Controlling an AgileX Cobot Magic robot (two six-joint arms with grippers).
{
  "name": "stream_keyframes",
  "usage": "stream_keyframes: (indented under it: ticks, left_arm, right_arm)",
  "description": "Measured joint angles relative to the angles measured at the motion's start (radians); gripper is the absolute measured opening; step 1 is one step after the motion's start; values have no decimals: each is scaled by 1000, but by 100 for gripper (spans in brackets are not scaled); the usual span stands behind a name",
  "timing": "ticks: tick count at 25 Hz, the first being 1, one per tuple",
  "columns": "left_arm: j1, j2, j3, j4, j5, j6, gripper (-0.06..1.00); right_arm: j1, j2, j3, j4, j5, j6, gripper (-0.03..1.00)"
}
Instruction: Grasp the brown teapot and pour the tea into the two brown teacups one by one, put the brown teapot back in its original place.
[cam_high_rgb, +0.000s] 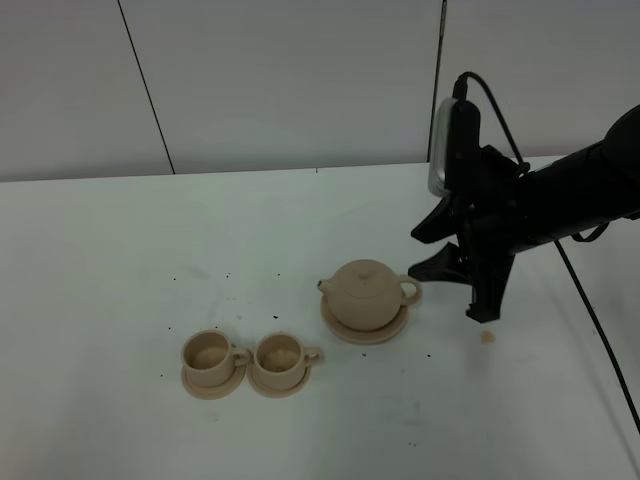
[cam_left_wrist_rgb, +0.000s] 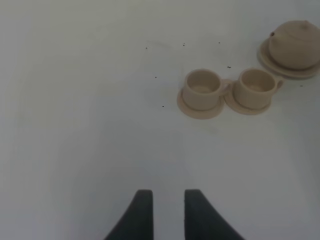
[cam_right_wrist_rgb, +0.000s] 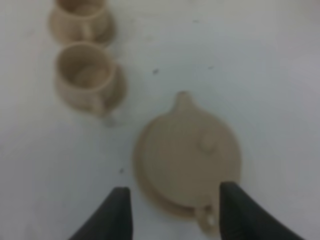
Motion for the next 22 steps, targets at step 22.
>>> stream_keyframes:
  ticks: [22]
  left_arm:
    - [0, 0, 0, 0, 0, 0, 23]
  right_arm:
    - [-57, 139, -11, -12, -19, -221, 39]
